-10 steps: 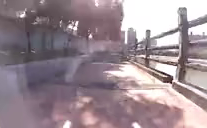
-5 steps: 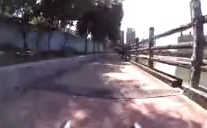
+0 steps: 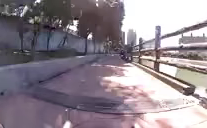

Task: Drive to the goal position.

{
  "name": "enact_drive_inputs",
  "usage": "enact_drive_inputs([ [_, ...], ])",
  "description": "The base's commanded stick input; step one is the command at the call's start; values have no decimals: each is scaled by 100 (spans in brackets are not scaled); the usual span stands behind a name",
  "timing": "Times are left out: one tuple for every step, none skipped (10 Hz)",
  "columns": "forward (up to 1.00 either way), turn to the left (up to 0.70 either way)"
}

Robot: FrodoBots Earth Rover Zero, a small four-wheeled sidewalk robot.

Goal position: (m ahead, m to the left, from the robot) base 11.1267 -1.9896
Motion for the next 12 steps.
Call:
enact_drive_inputs([
  [70,-34],
  [70,-35],
  [70,-25],
  [70,-12],
  [70,0],
  [70,0],
  [70,0],
  [70,0],
  [70,0],
  [70,0],
  [70,0],
  [70,0],
])
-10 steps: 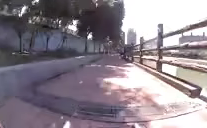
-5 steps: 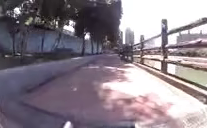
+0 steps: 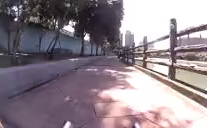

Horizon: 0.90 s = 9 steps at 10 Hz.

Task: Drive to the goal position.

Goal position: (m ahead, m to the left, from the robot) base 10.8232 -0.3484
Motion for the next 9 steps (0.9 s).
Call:
enact_drive_inputs([
  [70,0],
  [70,0],
  [70,0],
  [70,0],
  [70,0],
  [70,0],
  [70,0],
  [70,0],
  [70,0],
])
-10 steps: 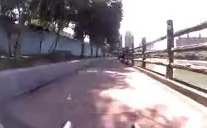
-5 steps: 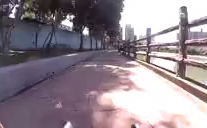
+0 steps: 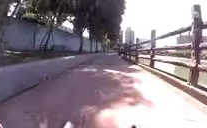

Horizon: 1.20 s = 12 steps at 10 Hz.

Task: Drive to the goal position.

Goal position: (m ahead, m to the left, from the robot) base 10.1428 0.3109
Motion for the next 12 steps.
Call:
enact_drive_inputs([
  [70,0],
  [70,0],
  [70,0],
  [70,0],
  [70,0],
  [70,0],
  [70,0],
  [70,0],
  [70,0],
  [70,0],
  [70,-10],
  [70,-34],
])
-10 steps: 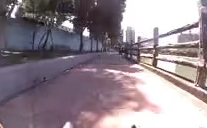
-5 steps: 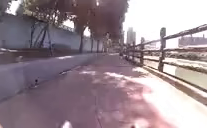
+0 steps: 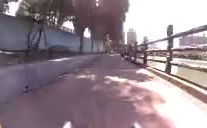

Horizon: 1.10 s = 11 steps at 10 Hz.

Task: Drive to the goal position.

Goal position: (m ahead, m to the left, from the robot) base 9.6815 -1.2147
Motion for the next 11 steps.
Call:
enact_drive_inputs([
  [70,-19],
  [70,-4],
  [70,0],
  [70,0],
  [70,0],
  [70,0],
  [70,0],
  [70,0],
  [70,0],
  [70,0],
  [70,0],
])
